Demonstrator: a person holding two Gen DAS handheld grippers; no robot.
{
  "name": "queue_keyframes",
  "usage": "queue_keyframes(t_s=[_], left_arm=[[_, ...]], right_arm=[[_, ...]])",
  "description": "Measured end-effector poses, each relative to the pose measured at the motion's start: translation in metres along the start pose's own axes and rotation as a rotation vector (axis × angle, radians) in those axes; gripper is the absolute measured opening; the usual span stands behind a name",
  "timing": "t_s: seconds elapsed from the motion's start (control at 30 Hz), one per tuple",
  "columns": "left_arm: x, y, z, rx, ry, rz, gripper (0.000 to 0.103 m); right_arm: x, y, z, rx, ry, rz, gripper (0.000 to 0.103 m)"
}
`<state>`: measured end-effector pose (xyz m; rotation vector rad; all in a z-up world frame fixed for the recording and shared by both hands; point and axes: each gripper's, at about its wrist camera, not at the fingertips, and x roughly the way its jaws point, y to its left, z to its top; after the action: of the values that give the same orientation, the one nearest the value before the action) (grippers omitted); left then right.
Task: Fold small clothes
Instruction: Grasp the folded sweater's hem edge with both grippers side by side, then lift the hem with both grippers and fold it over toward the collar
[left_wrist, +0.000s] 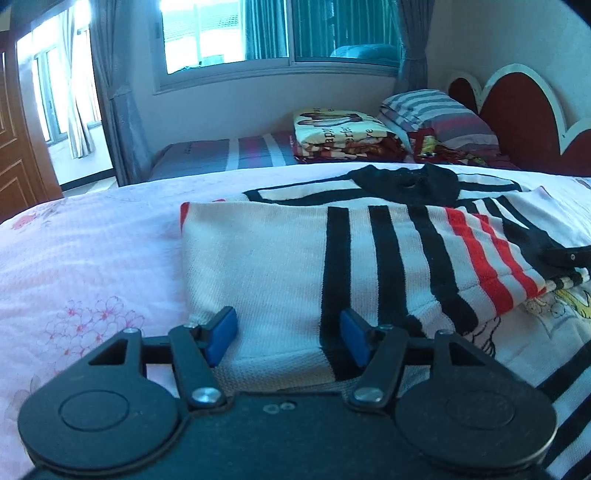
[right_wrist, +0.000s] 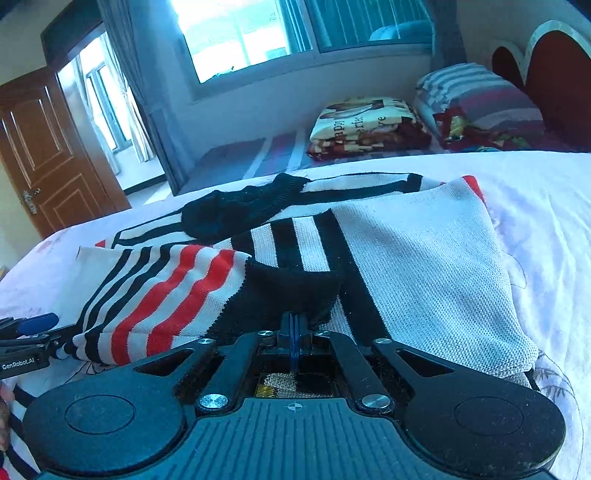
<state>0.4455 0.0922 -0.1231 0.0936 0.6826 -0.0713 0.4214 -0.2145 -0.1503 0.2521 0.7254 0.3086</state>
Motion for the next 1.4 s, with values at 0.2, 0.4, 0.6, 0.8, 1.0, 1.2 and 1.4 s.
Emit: queue_keyframes(t_s=[0.2,0.4,0.6,0.8,1.0,1.2,1.4], left_arm=[[0.0,-0.003,0.0,0.01,-0.001,0.009,0.062],[0.002,-0.004,0.004,0.026,0.015,0.008,0.062],[-0.044,0.008,0.008,0.007,0.016,-0.006,0.091],[-0.131,0.033,-0.063,-0.06,0.059,-0.055,0.089],[-0.198,0.059,-0.139,-0.226,0.136,-0.154,0.082],[-0.22,0.079,-0.167,-0.531,0.169,-0.43,0.059],[-0.215,0.072,-0.184,-0.663,0.201,-0.563,0.059]], right_arm=[[0.0,0.002,-0.002,-0.028,-0.008,-0.002,0.0],[0.004,0.018,-0.002,-0.13,0.004,-0.064,0.0],[-0.029,0.004,0.014,-0.02,0.047,-0.044,0.009],[-0.128,-0.038,-0.038,0.116,0.042,-0.024,0.059],[-0.212,-0.067,-0.116,0.29,0.118,0.0,0.059],[-0.271,-0.073,-0.171,0.498,0.119,0.035,0.059],[-0.289,-0.063,-0.192,0.56,0.123,0.119,0.059]])
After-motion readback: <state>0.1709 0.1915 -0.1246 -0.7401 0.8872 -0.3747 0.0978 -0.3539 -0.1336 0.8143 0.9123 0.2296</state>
